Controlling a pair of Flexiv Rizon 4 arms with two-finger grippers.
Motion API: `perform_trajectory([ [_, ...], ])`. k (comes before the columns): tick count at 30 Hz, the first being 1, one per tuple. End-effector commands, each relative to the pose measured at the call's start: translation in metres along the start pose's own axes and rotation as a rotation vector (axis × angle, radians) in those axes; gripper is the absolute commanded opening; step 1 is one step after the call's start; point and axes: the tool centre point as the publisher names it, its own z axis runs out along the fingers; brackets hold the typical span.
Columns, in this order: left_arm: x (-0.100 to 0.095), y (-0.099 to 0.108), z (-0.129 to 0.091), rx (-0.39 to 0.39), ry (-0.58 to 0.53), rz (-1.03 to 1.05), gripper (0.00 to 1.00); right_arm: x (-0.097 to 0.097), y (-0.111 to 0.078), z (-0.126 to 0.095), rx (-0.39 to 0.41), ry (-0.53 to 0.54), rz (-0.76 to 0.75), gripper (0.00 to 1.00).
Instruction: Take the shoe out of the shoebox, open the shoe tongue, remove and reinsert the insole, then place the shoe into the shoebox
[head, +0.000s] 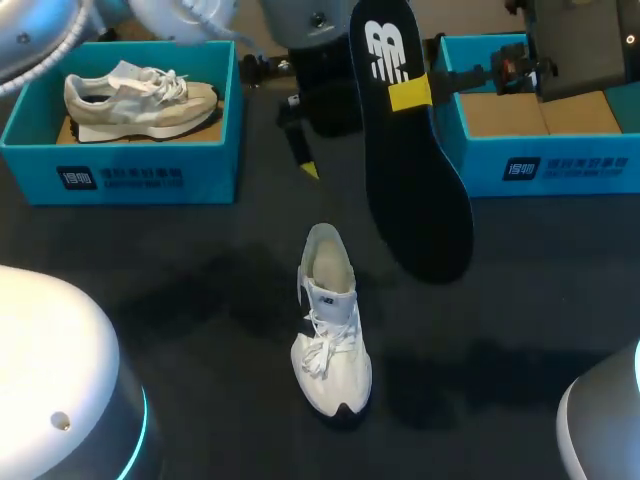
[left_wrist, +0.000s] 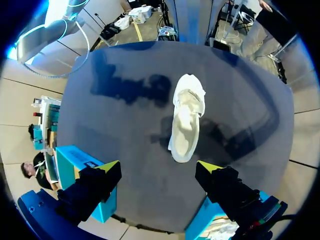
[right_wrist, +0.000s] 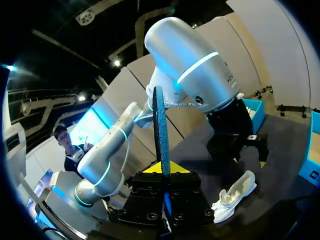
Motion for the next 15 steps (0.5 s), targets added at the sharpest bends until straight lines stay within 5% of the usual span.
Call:
perform_trajectory([
  [1,0.006,0.000,0.002,-0.001,-0.093,0.002,1.00,-0.006,0.002,0.000,-0.005,-0.003,0.026,0.00],
  [15,0.006,0.000,0.002,-0.001,-0.093,0.002,1.00,-0.058,0.009,-0.044,-0.058,-0.050,0.234,0.00],
])
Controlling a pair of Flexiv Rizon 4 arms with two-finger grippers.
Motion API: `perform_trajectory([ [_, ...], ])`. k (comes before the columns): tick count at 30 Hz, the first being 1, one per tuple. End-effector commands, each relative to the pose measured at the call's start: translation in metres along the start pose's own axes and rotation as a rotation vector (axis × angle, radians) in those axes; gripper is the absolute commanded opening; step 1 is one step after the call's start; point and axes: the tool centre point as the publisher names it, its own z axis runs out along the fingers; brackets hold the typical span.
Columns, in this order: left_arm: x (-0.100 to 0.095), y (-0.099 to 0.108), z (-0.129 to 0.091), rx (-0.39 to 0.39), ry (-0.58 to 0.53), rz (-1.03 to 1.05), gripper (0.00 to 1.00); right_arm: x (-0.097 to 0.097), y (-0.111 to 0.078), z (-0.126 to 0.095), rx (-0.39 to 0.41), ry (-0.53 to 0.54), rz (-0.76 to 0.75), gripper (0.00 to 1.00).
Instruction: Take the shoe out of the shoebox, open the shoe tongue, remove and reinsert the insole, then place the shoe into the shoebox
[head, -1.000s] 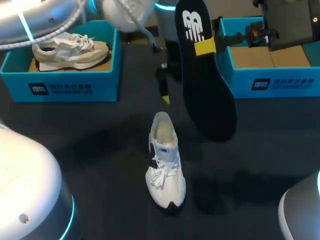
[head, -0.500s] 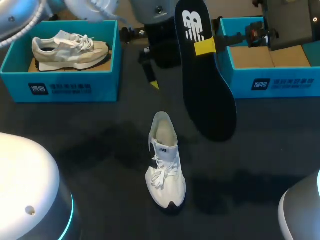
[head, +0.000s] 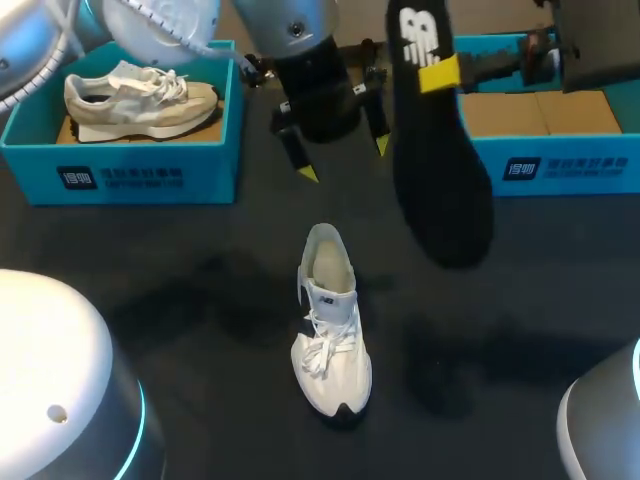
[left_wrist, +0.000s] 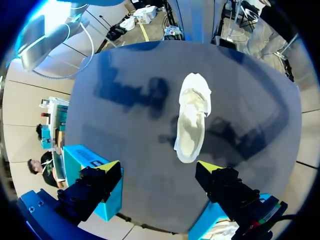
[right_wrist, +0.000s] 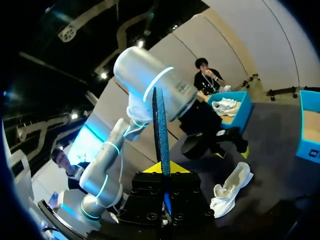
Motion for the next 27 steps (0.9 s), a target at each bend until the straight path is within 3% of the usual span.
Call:
perform_trajectory([
  [1,0.004,-0.001,0.001,-0.002,-0.012,0.002,1.00,-0.017,0.002,-0.016,-0.005,0.007,0.042,0.00],
  [10,0.004,-0.001,0.001,-0.002,-0.012,0.002,1.00,-0.052,0.021,-0.032,0.016,0.017,0.150,0.00],
  [27,-0.030,0.026,-0.041,0.027,-0.605,-0.067,1.00,-0.085,0.042,-0.033,0.045,0.077,0.379,0.00],
])
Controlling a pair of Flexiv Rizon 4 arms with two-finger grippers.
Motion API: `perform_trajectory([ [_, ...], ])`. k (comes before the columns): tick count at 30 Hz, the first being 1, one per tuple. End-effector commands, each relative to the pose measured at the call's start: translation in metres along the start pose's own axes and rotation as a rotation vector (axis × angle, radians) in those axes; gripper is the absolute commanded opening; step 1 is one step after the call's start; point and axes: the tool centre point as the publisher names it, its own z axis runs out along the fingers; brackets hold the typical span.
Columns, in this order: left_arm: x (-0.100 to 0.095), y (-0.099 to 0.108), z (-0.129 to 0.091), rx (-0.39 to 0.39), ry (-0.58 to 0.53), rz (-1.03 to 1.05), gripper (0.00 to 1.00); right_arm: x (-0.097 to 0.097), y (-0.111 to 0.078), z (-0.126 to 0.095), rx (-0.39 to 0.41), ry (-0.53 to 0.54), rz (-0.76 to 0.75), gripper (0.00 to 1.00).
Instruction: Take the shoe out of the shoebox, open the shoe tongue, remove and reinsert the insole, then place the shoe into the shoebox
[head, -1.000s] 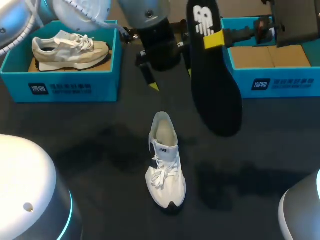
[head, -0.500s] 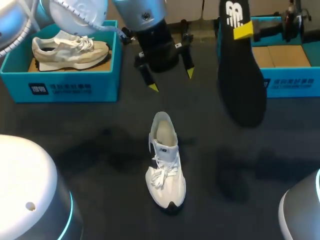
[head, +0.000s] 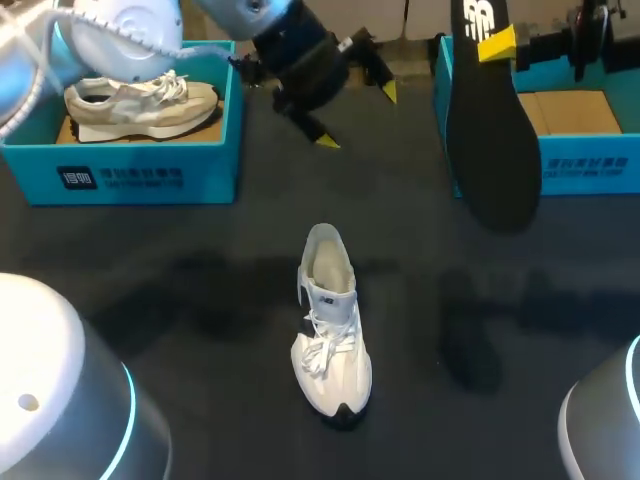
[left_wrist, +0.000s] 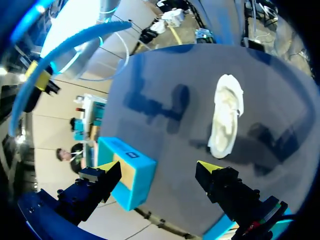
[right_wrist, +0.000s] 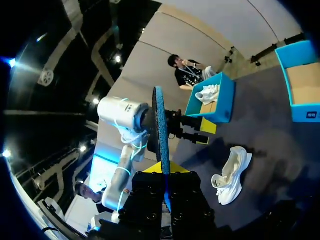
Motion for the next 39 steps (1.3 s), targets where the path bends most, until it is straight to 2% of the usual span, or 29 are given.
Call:
perform_trajectory([
  [1,0.007,0.001,-0.009,0.001,-0.279,0.014,1.00,-0.007,0.013,0.007,0.027,0.012,0.031,0.00],
  [12,-0.006,-0.002,-0.028,0.016,-0.560,0.084,1.00,-0.026,0.038,0.006,0.036,0.043,0.162,0.00],
  [16,-0.010,-0.007,-0.035,0.029,-0.662,0.135,1.00,-0.031,0.049,0.010,0.001,0.089,0.206,0.00],
  [23,-0.016,-0.015,-0.045,0.028,-0.824,0.220,1.00,-0.043,0.062,0.020,0.008,0.118,0.307,0.00],
  [33,-0.026,-0.026,-0.058,0.040,-0.975,0.301,1.00,-0.055,0.064,0.037,0.053,0.136,0.422,0.00],
  [39,-0.032,-0.036,-0.058,0.062,-1.014,0.327,1.00,-0.059,0.067,0.054,0.064,0.140,0.459,0.00],
])
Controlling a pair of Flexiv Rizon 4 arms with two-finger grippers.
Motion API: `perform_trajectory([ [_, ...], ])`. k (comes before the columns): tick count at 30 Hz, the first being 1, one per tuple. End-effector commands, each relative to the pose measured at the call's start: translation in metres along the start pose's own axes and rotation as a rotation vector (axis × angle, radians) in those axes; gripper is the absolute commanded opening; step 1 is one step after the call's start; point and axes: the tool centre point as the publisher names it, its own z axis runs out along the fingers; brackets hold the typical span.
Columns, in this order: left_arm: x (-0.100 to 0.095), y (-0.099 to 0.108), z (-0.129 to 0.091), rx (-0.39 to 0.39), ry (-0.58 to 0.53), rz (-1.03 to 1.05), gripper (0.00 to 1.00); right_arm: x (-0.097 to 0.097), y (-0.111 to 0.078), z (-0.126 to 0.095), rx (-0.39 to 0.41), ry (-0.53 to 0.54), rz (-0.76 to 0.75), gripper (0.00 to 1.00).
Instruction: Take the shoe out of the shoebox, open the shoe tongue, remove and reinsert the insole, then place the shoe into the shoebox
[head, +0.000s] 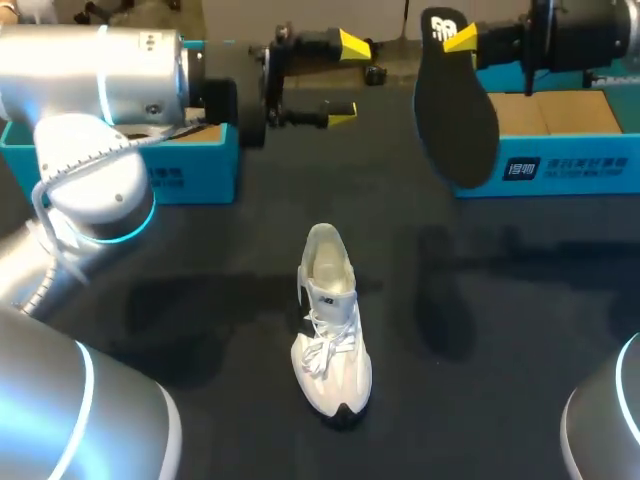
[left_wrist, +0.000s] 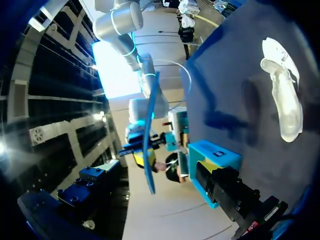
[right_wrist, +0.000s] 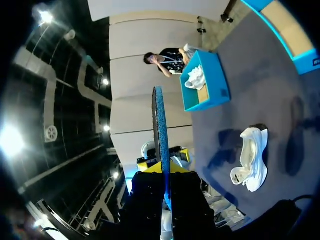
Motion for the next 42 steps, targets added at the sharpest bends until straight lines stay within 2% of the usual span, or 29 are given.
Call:
perform_trajectory([
  [1,0.001,-0.005,0.004,0.004,-0.183,0.008,1.00,-0.001,0.009,0.015,0.012,-0.003,0.010,0.00],
  [11,-0.007,-0.018,0.025,0.065,-0.223,0.013,1.00,-0.004,0.022,0.051,0.043,-0.006,0.045,0.00],
  [23,-0.008,-0.024,0.030,0.084,-0.240,0.004,1.00,-0.005,0.030,0.059,0.042,-0.021,0.052,0.00],
  [24,-0.008,-0.024,0.030,0.084,-0.240,0.004,0.94,-0.005,0.030,0.059,0.041,-0.022,0.055,0.00],
  [25,-0.007,-0.024,0.030,0.085,-0.241,0.004,0.82,-0.005,0.030,0.059,0.041,-0.025,0.057,0.00],
  [26,-0.007,-0.024,0.031,0.086,-0.241,0.002,0.62,-0.005,0.030,0.059,0.042,-0.026,0.059,0.00],
  [27,-0.006,-0.024,0.031,0.087,-0.241,0.001,0.50,-0.006,0.031,0.060,0.043,-0.026,0.060,0.00],
  [30,-0.005,-0.025,0.032,0.093,-0.237,-0.001,0.30,-0.006,0.030,0.061,0.045,-0.024,0.062,0.00],
  [32,-0.004,-0.025,0.033,0.098,-0.234,-0.002,0.00,-0.006,0.030,0.061,0.044,-0.023,0.062,0.00],
  [42,-0.001,-0.023,0.041,0.121,-0.227,-0.023,0.00,-0.007,0.024,0.058,0.025,-0.006,0.055,0.00],
])
